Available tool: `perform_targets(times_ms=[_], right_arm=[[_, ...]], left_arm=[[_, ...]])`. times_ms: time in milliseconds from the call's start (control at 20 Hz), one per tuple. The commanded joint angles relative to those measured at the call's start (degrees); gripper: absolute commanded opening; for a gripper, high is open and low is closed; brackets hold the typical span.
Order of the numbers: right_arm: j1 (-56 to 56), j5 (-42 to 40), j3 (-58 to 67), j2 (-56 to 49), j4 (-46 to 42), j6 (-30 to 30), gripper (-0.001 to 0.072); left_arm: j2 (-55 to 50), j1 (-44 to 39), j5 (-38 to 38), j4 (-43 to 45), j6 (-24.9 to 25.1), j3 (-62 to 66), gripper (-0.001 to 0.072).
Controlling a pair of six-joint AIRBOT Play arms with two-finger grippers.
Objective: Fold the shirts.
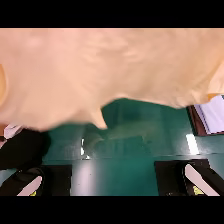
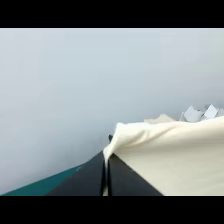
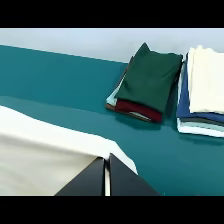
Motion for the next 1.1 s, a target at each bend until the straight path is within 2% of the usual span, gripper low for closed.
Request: perform_targets(times_ms=[0, 200, 350, 550, 600, 650, 700, 750, 800, 850, 1000, 1050], right_arm=[[1.0, 1.2, 4.0, -6.0, -0.3, 1.6, 0.0017], [9.8, -1.0, -8.3, -15.6, -4.1, 1.6, 0.0017], [16.0, -3.5, -14.9, -25.9, -11.1, 1.5, 0.0017], [19.4, -8.0, -16.5, -37.5, -10.6, 1.5, 0.0018], [19.8, -8.7, -16.3, -39.4, -10.6, 1.6, 0.0019], [20.1, -8.8, -15.6, -41.0, -10.6, 1.6, 0.0019], [20.1, -8.5, -14.6, -42.2, -10.6, 1.6, 0.0022], [20.0, -8.0, -13.3, -42.9, -10.6, 1.6, 0.0082], [19.8, -7.0, -11.4, -43.4, -10.6, 1.6, 0.0249], [19.4, -5.5, -9.4, -43.4, -10.6, 1.6, 0.0306], [18.2, 1.6, -4.6, -42.7, -10.6, 1.5, 0.0307], [17.4, 2.6, -5.8, -41.1, -10.6, 1.0, 0.0307]], left_arm=[[-6.8, 0.1, -6.8, 6.5, -1.8, -3.3, 0.0021], [-22.7, 0.1, -12.6, 6.6, -2.8, -8.1, 0.0022], [-34.3, 0.1, -11.9, 6.5, -3.5, -10.3, 0.0022], [-44.1, 0.1, -9.5, 6.9, -3.2, -10.4, 0.0023], [-45.0, 0.1, -9.4, 6.9, -3.2, -10.4, 0.0043], [-45.2, 0.2, -9.1, 6.9, -3.3, -10.4, 0.031], [-45.1, 0.4, -9.0, 7.0, -3.3, -10.3, 0.0518], [-44.9, 1.0, -9.5, 7.2, -3.4, -10.0, 0.0515], [-44.3, 1.8, -10.8, 7.1, -3.7, -10.0, 0.0515], [-43.6, 2.7, -12.9, 6.9, -4.2, -10.0, 0.0515], [-40.9, 6.0, -21.3, 4.7, -5.2, -10.8, 0.0515], [-39.0, 6.4, -21.9, 4.2, -5.2, -13.1, 0.0515]])
